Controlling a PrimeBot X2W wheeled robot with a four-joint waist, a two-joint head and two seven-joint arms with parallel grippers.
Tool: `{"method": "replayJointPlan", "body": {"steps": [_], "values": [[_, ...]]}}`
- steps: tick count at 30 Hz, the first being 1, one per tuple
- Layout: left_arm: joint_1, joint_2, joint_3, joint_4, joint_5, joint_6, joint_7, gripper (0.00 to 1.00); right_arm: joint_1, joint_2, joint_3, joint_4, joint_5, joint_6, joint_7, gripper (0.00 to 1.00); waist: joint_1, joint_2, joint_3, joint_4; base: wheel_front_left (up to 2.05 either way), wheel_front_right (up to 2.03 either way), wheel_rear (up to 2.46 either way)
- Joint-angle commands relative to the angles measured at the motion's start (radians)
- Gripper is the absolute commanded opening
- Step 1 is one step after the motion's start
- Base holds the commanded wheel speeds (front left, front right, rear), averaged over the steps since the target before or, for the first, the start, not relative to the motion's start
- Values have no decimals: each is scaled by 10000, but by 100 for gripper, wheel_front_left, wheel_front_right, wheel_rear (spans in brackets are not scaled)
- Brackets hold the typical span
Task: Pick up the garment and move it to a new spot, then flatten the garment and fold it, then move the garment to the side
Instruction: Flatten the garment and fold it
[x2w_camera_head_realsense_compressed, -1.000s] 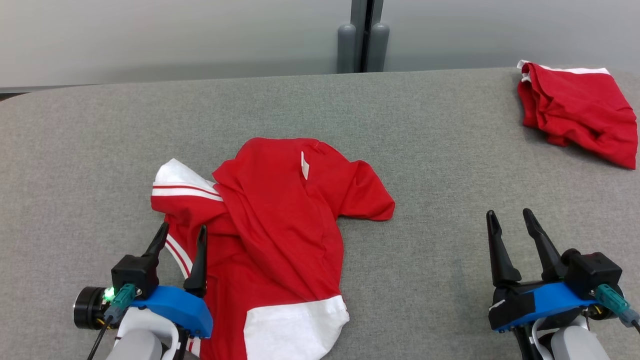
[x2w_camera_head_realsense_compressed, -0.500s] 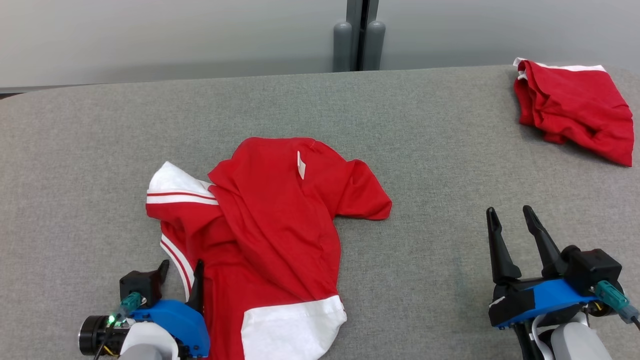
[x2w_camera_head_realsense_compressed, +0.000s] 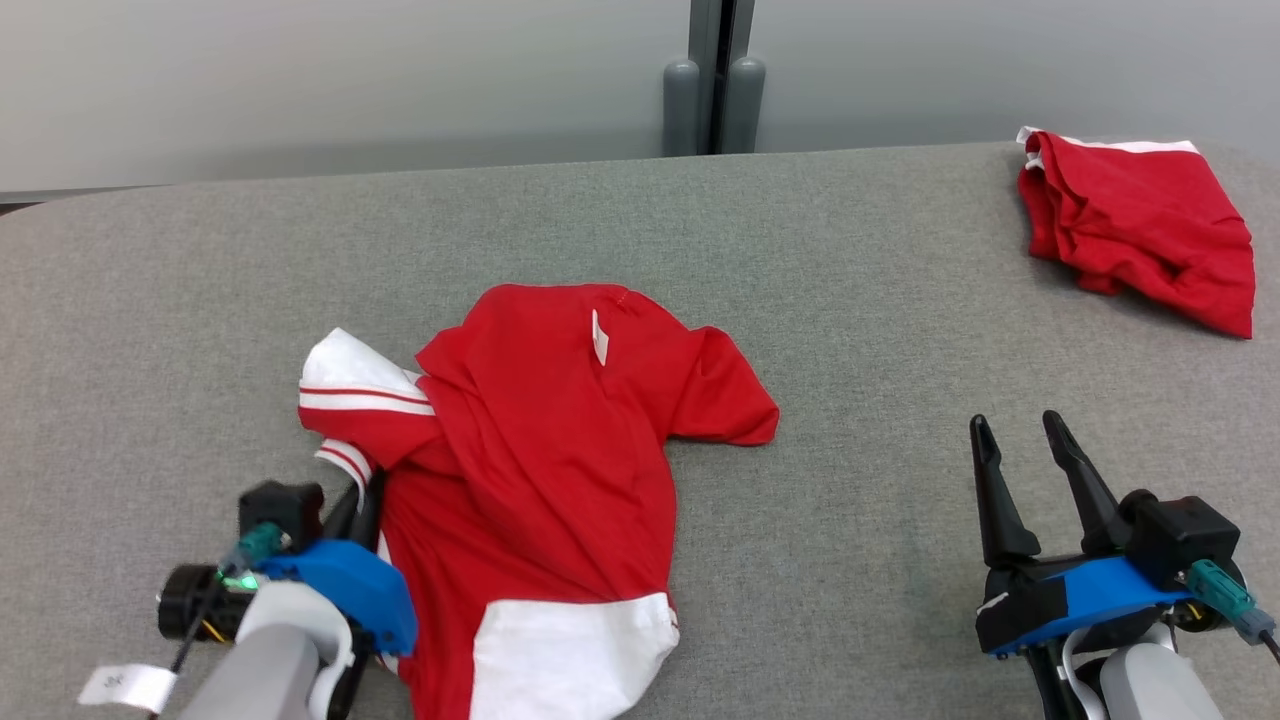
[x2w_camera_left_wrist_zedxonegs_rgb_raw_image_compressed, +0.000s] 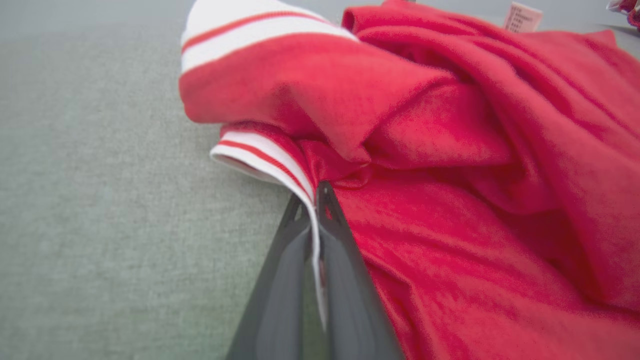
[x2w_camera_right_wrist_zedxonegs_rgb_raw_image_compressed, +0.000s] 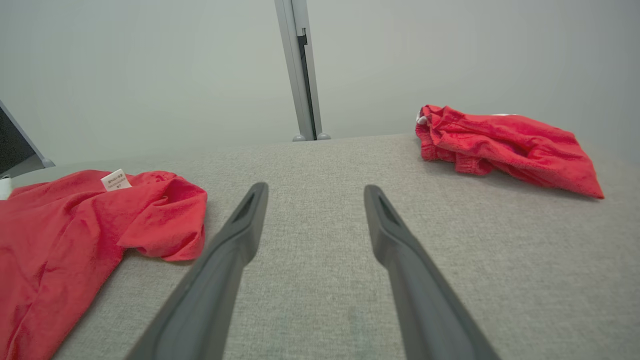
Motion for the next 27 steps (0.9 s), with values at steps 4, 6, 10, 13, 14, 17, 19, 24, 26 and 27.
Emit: {"method": "replayJointPlan", "body": {"steps": [4, 6, 10, 13, 14, 17, 19, 24, 26, 27], "values": [[-1001, 502, 285, -187, 93, 100, -287, 0, -27, -79, 12, -36, 16, 2, -34, 100, 1, -1, 26, -5, 0, 0, 0], [-1437, 696, 373, -292, 163, 166, -375, 0, -66, -93, 46, -53, 10, 4, -31, 100, 1, -1, 64, -54, 0, 0, 0], [-1964, 907, 526, -310, 129, 227, -434, 0, -90, -117, 68, -48, 49, 2, -32, 100, 1, -1, 124, -201, 0, 0, 0], [-2170, 1068, 621, 6, 102, 183, -490, 0, -118, -77, 130, 3, 58, 2, -39, 100, 1, -1, 178, -352, 0, 0, 0], [-2148, 992, 618, 64, 117, 245, -521, 22, -115, -67, 136, 21, 61, 4, -43, 100, 1, -1, 177, -381, 0, 0, 0], [-1884, 922, 660, 169, 169, 411, -621, 100, -48, -39, 93, 56, 62, 2, -52, 100, 1, -1, 145, -417, 0, 0, 0], [-1673, 943, 728, 137, 155, 464, -654, 100, 43, -9, 37, 73, 35, 2, -56, 100, 1, -1, 82, -388, 0, 0, 0], [-1088, 924, 1002, -358, 263, 710, -707, 100, 167, 18, -44, 91, 5, 4, -69, 100, 1, -1, -75, -188, 0, 0, 0], [-789, 910, 1137, -818, 313, 769, -702, 100, 171, 33, -31, 76, 13, 2, -70, 100, 1, -1, -130, -88, 0, 0, 0], [-608, 878, 1204, -1076, 378, 773, -701, 100, 183, 34, -38, 76, 17, 4, -72, 100, 1, -1, -159, -35, 0, 0, 0]]}}
